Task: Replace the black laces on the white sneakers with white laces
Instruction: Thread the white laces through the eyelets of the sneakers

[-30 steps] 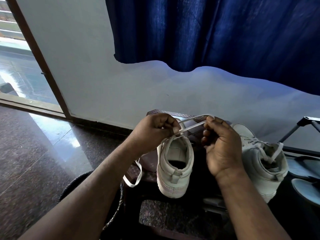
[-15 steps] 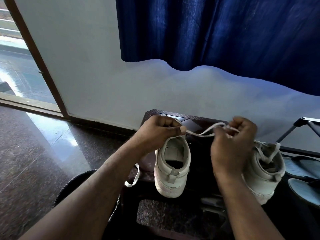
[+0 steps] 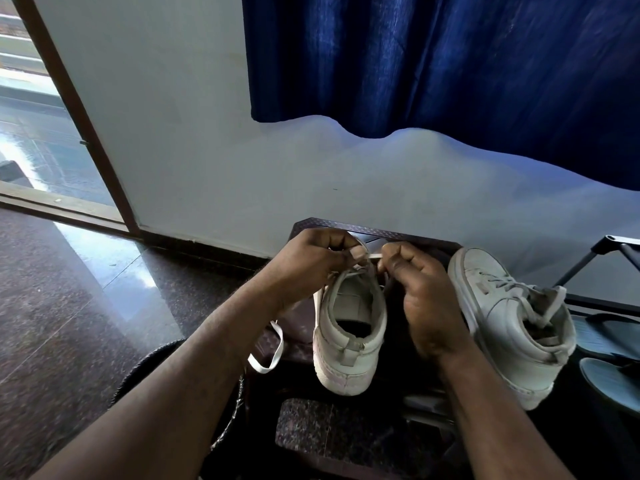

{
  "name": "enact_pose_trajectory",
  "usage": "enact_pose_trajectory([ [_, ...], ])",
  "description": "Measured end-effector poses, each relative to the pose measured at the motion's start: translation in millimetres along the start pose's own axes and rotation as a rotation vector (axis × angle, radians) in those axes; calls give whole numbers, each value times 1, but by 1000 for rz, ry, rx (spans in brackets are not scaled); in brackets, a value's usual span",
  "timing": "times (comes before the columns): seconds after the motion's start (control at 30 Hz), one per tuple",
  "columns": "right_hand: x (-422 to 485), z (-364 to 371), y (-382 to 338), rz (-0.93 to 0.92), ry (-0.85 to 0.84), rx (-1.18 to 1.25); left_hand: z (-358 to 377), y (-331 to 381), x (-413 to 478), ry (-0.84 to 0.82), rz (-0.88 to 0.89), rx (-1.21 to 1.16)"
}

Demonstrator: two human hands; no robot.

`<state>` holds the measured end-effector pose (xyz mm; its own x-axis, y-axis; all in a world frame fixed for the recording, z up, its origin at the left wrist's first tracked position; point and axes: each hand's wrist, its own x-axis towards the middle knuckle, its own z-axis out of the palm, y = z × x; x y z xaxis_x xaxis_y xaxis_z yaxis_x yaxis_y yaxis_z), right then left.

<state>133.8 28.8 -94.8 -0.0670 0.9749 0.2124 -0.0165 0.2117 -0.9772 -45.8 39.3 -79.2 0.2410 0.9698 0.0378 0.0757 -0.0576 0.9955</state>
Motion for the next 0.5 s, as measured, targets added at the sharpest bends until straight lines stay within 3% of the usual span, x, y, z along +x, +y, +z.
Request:
enact_pose_trajectory([
  [0.13, 3, -13, -16, 98, 60, 674, -15, 3, -4, 40, -20, 5],
  [0.23, 2, -30, -26, 45, 57, 849, -33, 0, -8, 37, -66, 19],
  [0.37, 3, -32, -31, 22, 114, 753, -40, -4, -14, 42, -141, 19],
  [0.5, -2, -15, -25, 30, 99, 242, -25, -5, -4, 206, 98, 115],
])
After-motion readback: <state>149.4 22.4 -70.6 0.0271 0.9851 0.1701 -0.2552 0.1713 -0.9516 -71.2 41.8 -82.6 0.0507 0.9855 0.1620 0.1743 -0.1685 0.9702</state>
